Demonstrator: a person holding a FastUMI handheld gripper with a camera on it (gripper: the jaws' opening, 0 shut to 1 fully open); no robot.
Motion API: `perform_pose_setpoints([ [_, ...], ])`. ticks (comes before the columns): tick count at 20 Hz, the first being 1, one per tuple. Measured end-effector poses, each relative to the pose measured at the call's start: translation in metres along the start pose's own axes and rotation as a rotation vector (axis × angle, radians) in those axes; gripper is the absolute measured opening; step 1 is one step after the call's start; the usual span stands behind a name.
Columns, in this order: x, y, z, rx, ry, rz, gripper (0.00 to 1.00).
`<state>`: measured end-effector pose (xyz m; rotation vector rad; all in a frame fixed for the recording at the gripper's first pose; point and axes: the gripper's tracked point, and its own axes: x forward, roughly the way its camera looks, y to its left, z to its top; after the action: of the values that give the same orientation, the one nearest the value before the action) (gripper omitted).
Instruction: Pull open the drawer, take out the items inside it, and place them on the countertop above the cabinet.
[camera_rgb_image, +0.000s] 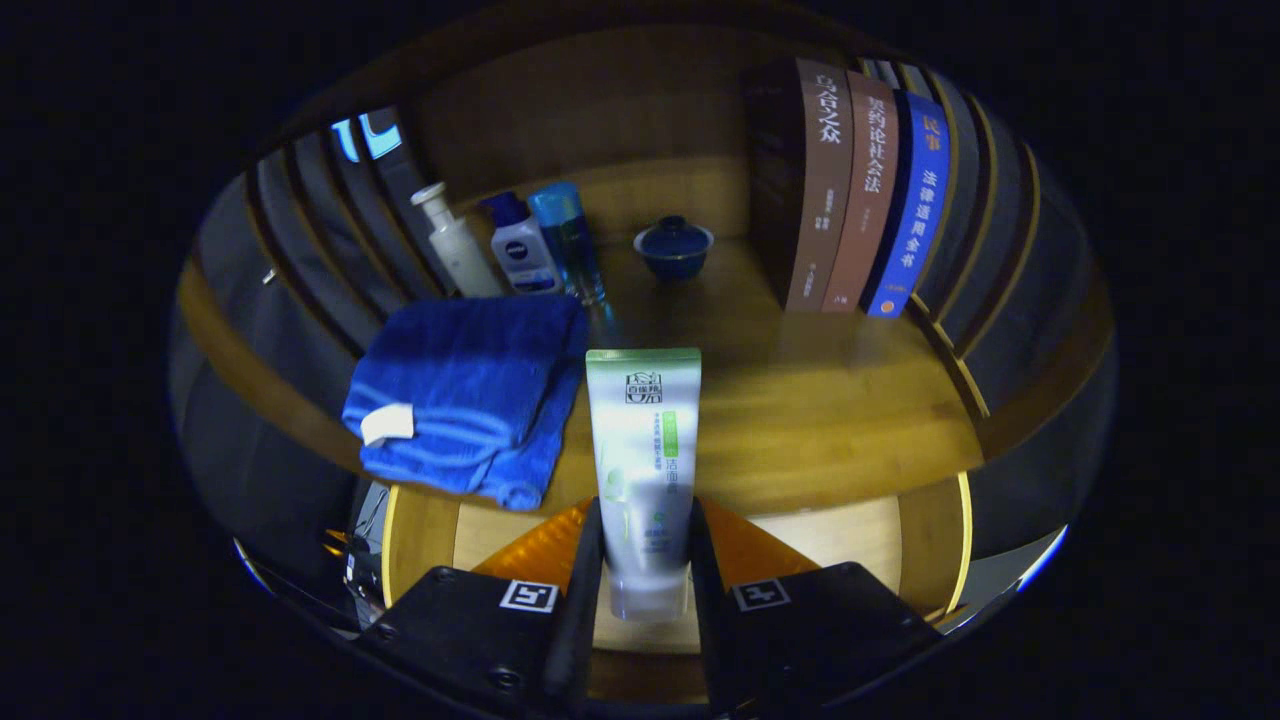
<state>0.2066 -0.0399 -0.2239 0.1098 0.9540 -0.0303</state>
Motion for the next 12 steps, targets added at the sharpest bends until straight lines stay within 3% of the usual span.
perform_pose_setpoints([
  [7, 0.058, 0.001, 0.033, 0.031, 0.040, -0.021, 0.49],
  [12, 0.076, 0.000, 0.040, 0.017, 0.035, -0.046, 0.49],
])
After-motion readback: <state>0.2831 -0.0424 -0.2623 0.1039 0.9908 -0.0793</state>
